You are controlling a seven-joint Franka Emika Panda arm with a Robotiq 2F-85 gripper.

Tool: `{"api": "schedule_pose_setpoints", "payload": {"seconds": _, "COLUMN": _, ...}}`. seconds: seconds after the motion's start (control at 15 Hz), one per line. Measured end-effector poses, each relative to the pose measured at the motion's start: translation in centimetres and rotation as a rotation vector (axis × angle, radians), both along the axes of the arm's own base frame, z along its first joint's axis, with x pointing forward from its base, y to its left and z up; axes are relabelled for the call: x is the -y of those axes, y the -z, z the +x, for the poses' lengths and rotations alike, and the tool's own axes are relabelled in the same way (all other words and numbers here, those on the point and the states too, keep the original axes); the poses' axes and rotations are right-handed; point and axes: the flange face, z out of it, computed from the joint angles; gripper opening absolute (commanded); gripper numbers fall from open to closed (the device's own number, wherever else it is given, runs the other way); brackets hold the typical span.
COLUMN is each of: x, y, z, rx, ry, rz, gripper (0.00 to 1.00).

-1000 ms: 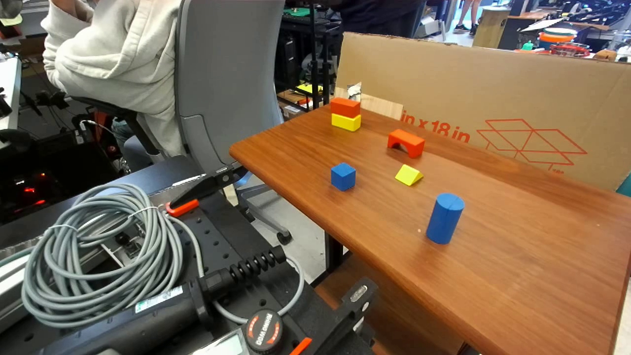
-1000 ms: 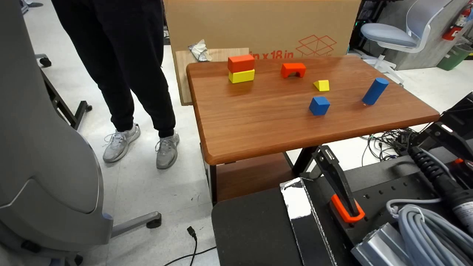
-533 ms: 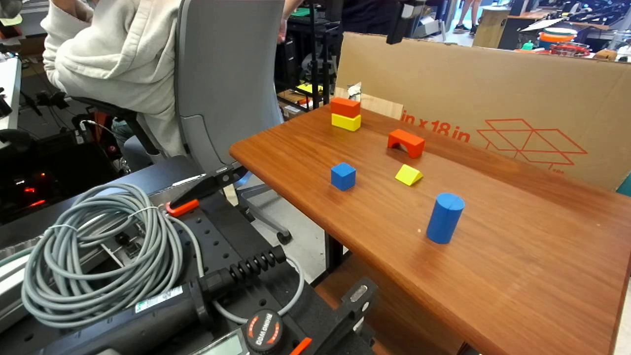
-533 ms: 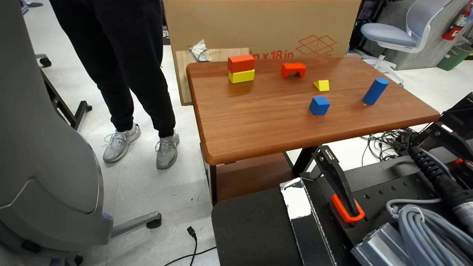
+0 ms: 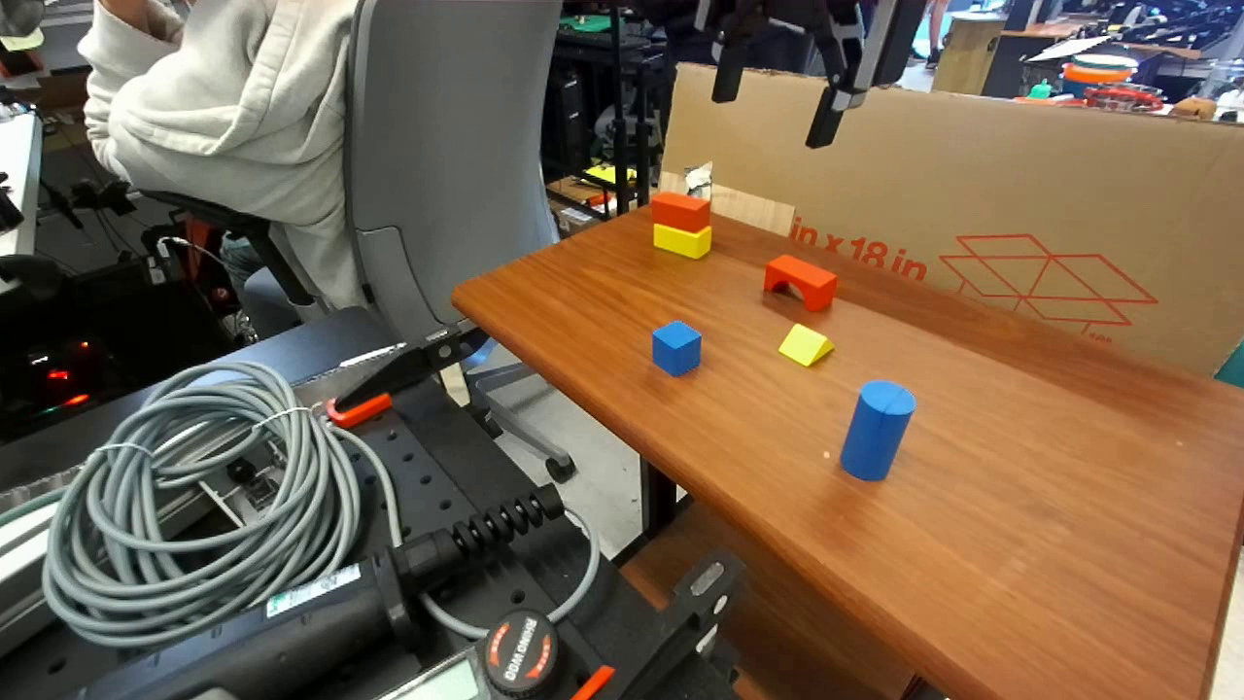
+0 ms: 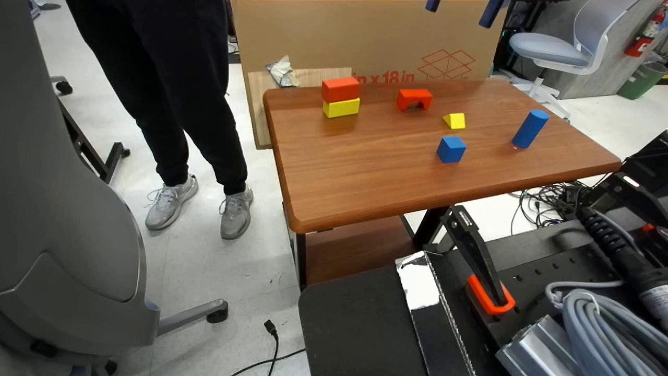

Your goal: Put the orange block over the other orange block

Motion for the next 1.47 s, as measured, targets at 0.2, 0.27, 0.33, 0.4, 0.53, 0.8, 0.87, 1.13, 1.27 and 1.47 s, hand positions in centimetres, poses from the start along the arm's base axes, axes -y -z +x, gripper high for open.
{"api": "schedule_pose_setpoints", "payload": {"seconds": 0.2, "x": 0.3, "y": 1.0, "z": 1.9, "rx": 0.002, "ry": 0.034, "rz": -0.007, "gripper": 1.0}}
{"api": "schedule_pose_setpoints", "payload": {"seconds": 0.27, "x": 0.4, "y": 1.4, "z": 2.4, "rx": 0.002, "ry": 0.042, "rz": -0.01, "gripper": 1.0}}
{"api": "schedule_pose_setpoints", "payload": {"seconds": 0.33, "x": 0.4, "y": 1.9, "z": 2.9, "rx": -0.001, "ry": 0.05, "rz": -0.015, "gripper": 1.0}}
{"api": "schedule_pose_setpoints", "payload": {"seconds": 0.4, "x": 0.4, "y": 2.5, "z": 3.3, "rx": -0.004, "ry": 0.058, "rz": -0.025, "gripper": 1.0}}
{"api": "schedule_pose_setpoints", "payload": {"seconds": 0.53, "x": 0.4, "y": 3.7, "z": 4.3, "rx": -0.012, "ry": 0.076, "rz": -0.044, "gripper": 1.0}}
{"api": "schedule_pose_setpoints", "payload": {"seconds": 0.8, "x": 0.3, "y": 6.3, "z": 5.6, "rx": -0.028, "ry": 0.094, "rz": -0.077, "gripper": 1.0}}
{"api": "schedule_pose_setpoints", "payload": {"seconds": 0.87, "x": 0.3, "y": 6.8, "z": 5.9, "rx": -0.031, "ry": 0.095, "rz": -0.08, "gripper": 1.0}}
{"api": "schedule_pose_setpoints", "payload": {"seconds": 1.13, "x": 0.1, "y": 8.8, "z": 6.9, "rx": -0.041, "ry": 0.089, "rz": -0.088, "gripper": 1.0}}
{"api": "schedule_pose_setpoints", "payload": {"seconds": 1.27, "x": 0.1, "y": 9.7, "z": 7.3, "rx": -0.044, "ry": 0.084, "rz": -0.097, "gripper": 1.0}}
{"api": "schedule_pose_setpoints", "payload": {"seconds": 1.47, "x": -0.2, "y": 11.0, "z": 7.9, "rx": -0.048, "ry": 0.065, "rz": -0.114, "gripper": 1.0}}
